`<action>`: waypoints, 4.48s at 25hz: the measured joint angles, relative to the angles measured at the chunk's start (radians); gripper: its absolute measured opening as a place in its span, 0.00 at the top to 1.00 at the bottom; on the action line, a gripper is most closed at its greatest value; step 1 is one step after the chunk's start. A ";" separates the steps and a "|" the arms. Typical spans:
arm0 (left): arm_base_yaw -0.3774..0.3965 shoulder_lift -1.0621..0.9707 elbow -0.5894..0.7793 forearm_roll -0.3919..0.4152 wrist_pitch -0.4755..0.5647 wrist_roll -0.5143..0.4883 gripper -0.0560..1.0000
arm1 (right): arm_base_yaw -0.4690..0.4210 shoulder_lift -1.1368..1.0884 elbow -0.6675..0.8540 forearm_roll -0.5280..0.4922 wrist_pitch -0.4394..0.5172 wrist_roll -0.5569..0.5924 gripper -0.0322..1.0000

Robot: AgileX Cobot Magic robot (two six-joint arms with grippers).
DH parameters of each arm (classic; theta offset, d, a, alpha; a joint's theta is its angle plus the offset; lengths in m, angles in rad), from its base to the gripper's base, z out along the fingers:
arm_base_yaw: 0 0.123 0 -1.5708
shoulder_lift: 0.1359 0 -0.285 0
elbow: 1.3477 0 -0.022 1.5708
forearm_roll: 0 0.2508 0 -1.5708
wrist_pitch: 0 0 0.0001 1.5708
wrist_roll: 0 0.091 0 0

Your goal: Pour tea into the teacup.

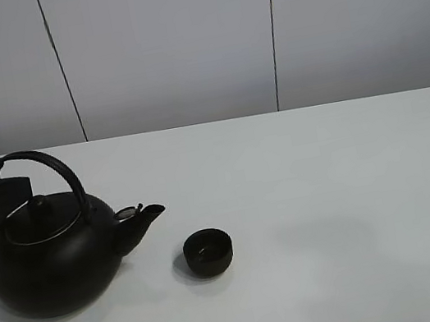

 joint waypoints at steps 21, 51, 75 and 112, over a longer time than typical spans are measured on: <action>0.001 0.048 -0.015 -0.020 -0.019 0.249 0.83 | 0.000 0.000 0.000 0.000 0.000 0.000 0.44; -0.300 -0.245 -0.026 -0.385 0.259 0.289 0.83 | 0.000 0.000 0.000 -0.001 0.000 0.000 0.44; -0.427 -0.245 -0.034 -0.783 0.264 0.641 0.83 | 0.000 0.000 0.000 -0.001 -0.001 0.000 0.44; -0.435 -0.245 -0.043 -0.755 0.300 0.617 0.83 | 0.000 0.000 0.000 -0.001 0.000 0.000 0.44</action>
